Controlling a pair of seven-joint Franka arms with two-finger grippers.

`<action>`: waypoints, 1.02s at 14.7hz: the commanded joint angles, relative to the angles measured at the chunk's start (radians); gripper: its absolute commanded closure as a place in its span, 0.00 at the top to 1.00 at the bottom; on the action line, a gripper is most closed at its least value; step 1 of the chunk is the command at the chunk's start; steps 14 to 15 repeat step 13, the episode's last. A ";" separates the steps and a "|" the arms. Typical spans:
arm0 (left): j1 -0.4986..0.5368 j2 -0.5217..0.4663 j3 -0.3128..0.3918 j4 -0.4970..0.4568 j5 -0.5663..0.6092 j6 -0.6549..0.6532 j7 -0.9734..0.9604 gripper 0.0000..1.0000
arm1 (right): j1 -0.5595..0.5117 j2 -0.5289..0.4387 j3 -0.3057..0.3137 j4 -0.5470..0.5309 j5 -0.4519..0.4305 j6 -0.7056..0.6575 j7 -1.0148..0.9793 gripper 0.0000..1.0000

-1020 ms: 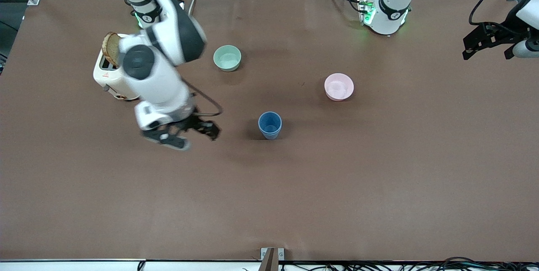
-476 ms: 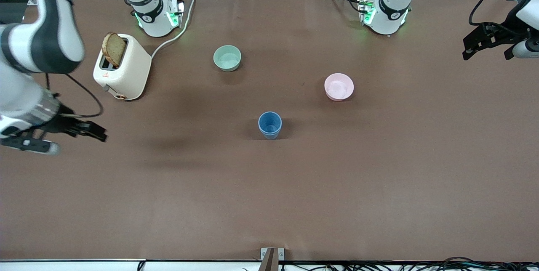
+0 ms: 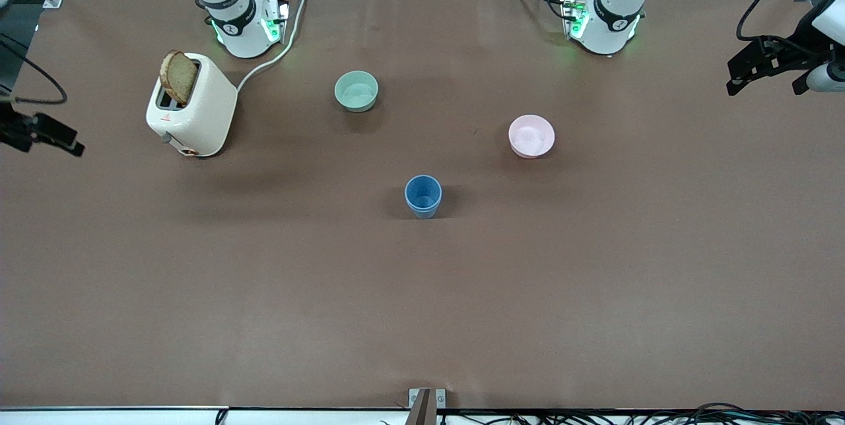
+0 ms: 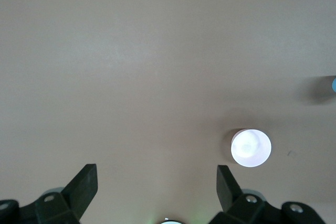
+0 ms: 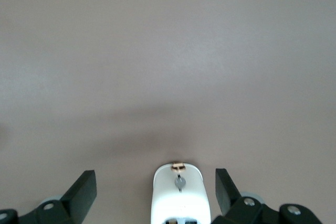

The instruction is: Stack blue cups with both arms

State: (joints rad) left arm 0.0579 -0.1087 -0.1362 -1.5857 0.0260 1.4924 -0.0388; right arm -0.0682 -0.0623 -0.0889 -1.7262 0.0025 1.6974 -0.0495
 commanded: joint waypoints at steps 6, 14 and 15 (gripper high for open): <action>0.005 0.021 -0.008 0.024 0.020 -0.011 0.017 1.00 | -0.008 0.050 0.023 0.232 -0.036 -0.186 -0.006 1.00; 0.002 0.044 -0.013 0.033 0.018 -0.009 0.016 1.00 | 0.022 0.053 0.028 0.235 -0.041 -0.266 -0.013 1.00; 0.002 0.044 -0.013 0.033 0.018 -0.009 0.016 1.00 | 0.022 0.053 0.028 0.235 -0.041 -0.266 -0.013 1.00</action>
